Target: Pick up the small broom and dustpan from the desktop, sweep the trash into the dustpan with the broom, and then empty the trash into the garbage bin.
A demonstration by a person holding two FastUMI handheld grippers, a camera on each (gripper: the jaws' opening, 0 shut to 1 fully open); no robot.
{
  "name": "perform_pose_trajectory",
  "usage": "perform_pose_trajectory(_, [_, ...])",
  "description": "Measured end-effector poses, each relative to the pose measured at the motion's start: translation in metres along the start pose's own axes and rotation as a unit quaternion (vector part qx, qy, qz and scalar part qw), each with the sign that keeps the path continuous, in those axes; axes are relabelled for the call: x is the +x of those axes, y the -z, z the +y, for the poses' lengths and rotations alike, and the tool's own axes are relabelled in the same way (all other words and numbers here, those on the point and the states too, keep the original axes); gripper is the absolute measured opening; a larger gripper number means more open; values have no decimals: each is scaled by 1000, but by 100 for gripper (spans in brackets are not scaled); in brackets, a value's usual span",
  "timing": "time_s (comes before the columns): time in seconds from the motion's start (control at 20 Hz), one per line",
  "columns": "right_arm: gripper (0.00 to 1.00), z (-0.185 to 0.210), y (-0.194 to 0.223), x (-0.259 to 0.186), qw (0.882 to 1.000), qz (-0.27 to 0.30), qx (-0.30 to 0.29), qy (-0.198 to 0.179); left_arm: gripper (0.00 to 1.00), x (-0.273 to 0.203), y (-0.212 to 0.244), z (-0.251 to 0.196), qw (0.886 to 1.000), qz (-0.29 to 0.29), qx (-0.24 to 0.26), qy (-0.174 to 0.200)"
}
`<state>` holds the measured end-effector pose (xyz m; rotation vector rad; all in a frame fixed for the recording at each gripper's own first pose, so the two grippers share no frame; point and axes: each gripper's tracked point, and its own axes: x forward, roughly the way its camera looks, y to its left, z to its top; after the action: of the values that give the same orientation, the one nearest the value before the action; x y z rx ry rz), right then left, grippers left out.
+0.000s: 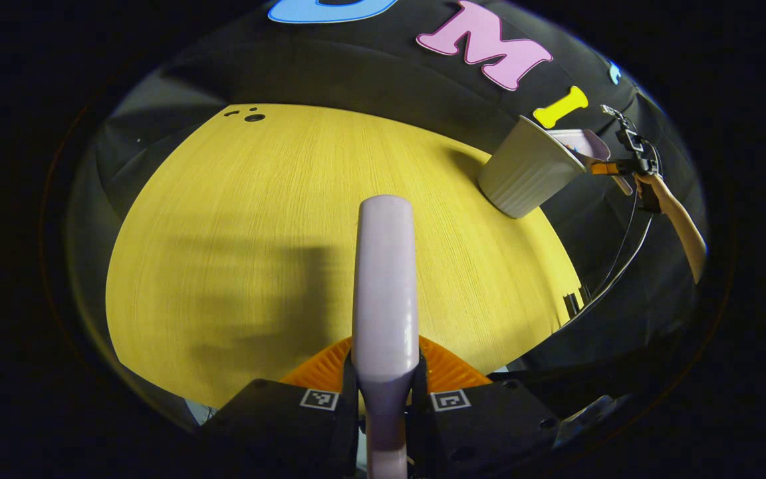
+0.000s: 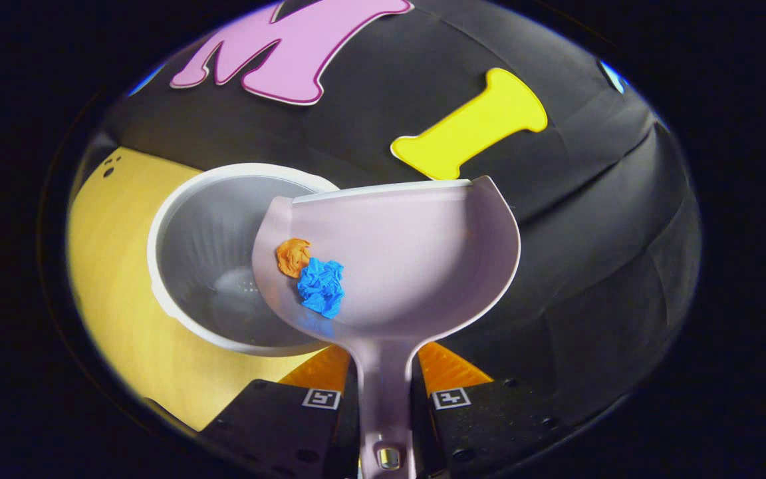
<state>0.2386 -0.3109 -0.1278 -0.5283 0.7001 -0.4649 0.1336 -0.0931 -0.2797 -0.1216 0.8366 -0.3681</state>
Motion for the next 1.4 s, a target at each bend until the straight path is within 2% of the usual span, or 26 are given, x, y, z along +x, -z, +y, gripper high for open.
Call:
perform_pose_trajectory(0.2, [31,-5,-4,0,996,-19,-73,49,36,-5,-2,3,1000,4,10,-7])
perform_pose_trajectory(0.3, [39,-7,-11,-4,988,-35,-128,80,34,-7,-3,3,1000,7,5,-12])
perform_pose_trajectory(0.35, [31,-9,-16,-5,982,-43,-159,96,36,-9,-4,3,1000,7,3,-14])
perform_pose_trajectory(0.4, [35,-8,-20,-6,974,-54,-191,108,36,-10,-5,3,1000,7,3,-15])
perform_pose_trajectory(0.5, [35,-13,-27,-7,955,-73,-258,125,36,-11,-5,4,1000,8,6,-17])
perform_pose_trajectory(0.6, [35,-26,-33,-13,929,-96,-325,152,36,-11,-5,5,1000,12,12,-20])
perform_pose_trajectory(0.7, [35,-34,-31,-15,910,-117,-364,163,36,-12,-5,4,1000,14,13,-19])
perform_pose_trajectory(0.9, [35,-52,-22,-11,897,-122,-393,159,36,-8,-5,2,1000,16,15,-12])
perform_pose_trajectory(1.0, [35,-51,-22,-8,899,-118,-393,153,36,-7,-5,1,1000,13,16,-10])
perform_pose_trajectory(1.1, [35,-51,-21,-7,908,-108,-380,142,36,-8,-7,0,1000,9,6,-8])
perform_pose_trajectory(1.25, [37,-51,-13,-6,935,-86,-327,110,36,-10,-9,0,1000,-7,-8,-3])
perform_pose_trajectory(1.4, [36,-51,-5,-12,964,-63,-250,67,35,-24,-11,2,1000,-18,-23,-8])
